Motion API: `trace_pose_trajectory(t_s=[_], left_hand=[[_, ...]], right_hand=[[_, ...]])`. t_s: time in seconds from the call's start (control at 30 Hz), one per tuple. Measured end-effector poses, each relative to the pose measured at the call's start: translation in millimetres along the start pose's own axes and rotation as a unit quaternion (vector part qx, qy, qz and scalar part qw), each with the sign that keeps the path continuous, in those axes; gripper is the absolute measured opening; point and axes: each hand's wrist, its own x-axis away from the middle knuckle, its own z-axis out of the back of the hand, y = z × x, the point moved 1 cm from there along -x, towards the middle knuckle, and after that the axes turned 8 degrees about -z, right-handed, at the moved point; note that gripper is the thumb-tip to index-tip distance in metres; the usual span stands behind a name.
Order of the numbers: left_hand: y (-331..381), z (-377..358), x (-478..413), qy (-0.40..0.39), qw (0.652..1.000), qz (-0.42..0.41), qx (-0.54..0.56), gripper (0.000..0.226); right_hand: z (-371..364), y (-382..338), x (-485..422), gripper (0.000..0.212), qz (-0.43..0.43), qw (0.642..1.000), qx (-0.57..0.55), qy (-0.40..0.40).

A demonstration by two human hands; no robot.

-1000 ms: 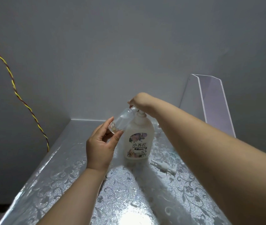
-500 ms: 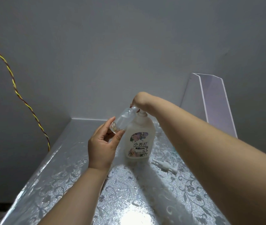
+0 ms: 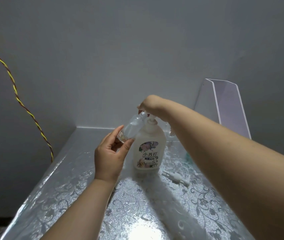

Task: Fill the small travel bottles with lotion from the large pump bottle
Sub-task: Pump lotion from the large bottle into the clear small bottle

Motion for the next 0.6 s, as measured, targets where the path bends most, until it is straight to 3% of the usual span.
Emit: trace_pose_trajectory(t_s=[0.1, 0.3, 0.6], left_hand=[[-2, 0, 2, 0.001, 1.0, 0.002, -0.004, 0.044], [-1, -1, 3, -0.004, 1.0, 0.012, 0.001, 0.044], [-2, 0, 2, -0.007, 1.0, 0.008, 0.015, 0.042]], right_hand=[[-7, 3, -5, 0.009, -0.01, 1.0, -0.003, 0.003], [-13, 7, -6, 0.037, -0.028, 0.998, 0.047, -0.006], [5, 3, 3, 0.038, 0.051, 0.994, 0.093, 0.019]])
